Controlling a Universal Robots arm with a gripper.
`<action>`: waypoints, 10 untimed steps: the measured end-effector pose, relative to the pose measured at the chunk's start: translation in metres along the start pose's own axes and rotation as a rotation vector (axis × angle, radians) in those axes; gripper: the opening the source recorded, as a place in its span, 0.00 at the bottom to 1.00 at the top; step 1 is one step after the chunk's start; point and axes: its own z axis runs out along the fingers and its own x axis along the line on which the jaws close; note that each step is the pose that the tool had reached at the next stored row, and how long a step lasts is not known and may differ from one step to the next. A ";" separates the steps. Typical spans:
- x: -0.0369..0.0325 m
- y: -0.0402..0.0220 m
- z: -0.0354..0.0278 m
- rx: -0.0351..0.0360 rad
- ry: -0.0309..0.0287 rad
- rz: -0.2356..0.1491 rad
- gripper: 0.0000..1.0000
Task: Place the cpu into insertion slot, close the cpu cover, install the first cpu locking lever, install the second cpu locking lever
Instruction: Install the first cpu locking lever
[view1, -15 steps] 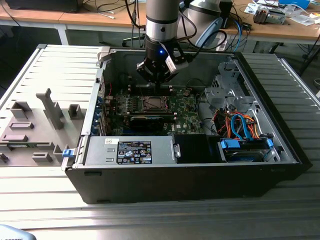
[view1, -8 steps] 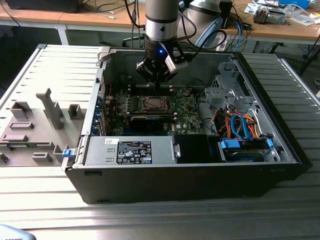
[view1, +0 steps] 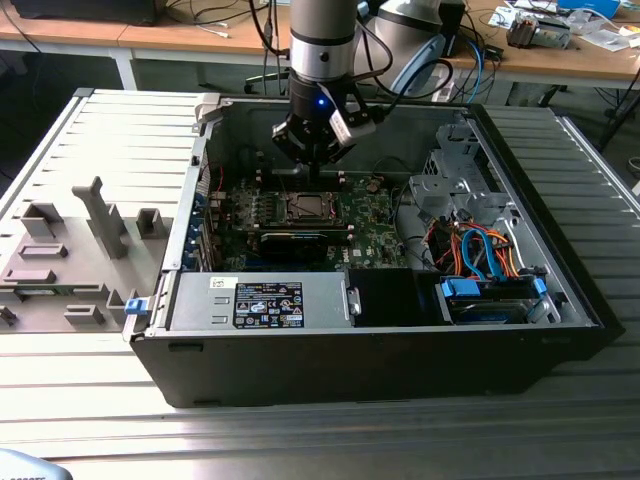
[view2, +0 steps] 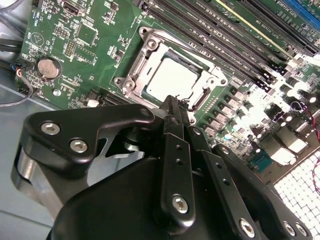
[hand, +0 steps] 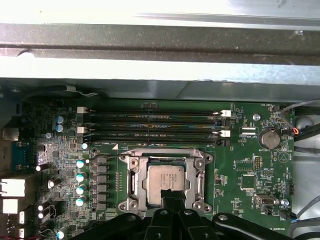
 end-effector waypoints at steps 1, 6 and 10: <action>0.0002 0.0000 0.0000 0.0001 0.0000 0.000 0.11; 0.0017 0.0000 0.0000 0.0000 -0.0001 0.000 0.11; 0.0039 0.0001 -0.0001 0.0001 -0.0001 0.000 0.11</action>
